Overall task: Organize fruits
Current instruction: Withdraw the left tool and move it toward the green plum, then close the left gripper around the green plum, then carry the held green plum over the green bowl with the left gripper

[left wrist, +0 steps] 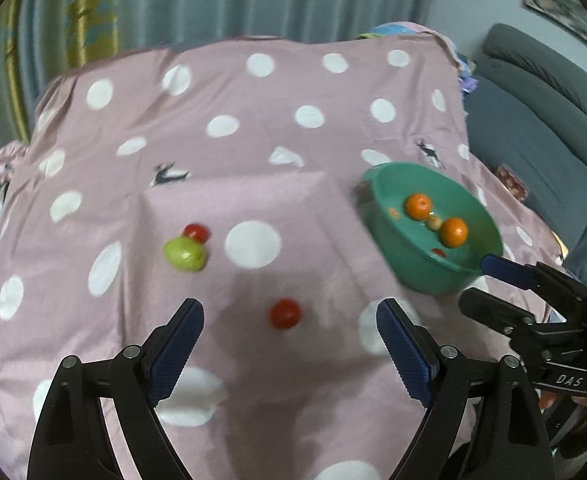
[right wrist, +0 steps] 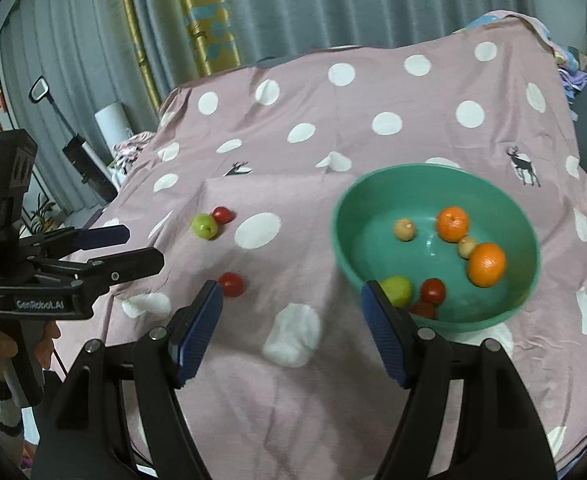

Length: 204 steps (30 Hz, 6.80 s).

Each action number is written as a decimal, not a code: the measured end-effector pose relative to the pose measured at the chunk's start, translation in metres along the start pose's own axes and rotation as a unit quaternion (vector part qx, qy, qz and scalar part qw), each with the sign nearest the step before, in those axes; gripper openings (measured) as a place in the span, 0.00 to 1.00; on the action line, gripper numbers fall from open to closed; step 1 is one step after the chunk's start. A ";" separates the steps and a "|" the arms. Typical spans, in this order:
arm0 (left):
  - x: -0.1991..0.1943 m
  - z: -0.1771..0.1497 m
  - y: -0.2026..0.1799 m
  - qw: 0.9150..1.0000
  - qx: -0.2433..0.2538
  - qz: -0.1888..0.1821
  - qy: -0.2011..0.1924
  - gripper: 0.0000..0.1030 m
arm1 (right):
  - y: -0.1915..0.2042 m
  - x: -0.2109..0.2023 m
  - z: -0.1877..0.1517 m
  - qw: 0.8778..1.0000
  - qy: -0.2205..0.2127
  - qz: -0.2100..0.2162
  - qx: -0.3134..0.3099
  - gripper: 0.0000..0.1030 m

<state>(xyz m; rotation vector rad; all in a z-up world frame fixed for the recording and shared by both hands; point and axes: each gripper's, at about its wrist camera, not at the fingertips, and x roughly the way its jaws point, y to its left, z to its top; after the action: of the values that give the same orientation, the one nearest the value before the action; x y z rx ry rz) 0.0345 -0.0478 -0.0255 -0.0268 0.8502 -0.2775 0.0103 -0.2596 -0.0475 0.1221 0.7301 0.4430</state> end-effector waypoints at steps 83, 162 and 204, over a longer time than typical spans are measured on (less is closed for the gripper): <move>0.042 0.010 0.033 0.991 -0.042 -0.100 0.076 0.42 | 0.091 0.111 0.022 0.979 0.097 0.110 -0.142 0.37; 0.009 0.013 -0.071 0.992 0.086 -0.081 0.041 0.42 | 0.043 0.027 0.000 0.994 0.003 0.077 -0.083 0.37; 0.053 0.051 -0.173 0.974 0.189 -0.113 0.055 0.42 | -0.051 0.000 0.004 0.999 -0.046 0.011 0.001 0.37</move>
<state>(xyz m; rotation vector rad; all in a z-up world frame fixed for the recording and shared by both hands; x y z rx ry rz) 0.0656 -0.2322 -0.0071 0.2513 0.8928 -0.6574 0.0309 -0.3053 -0.0577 0.1521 0.6392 0.4536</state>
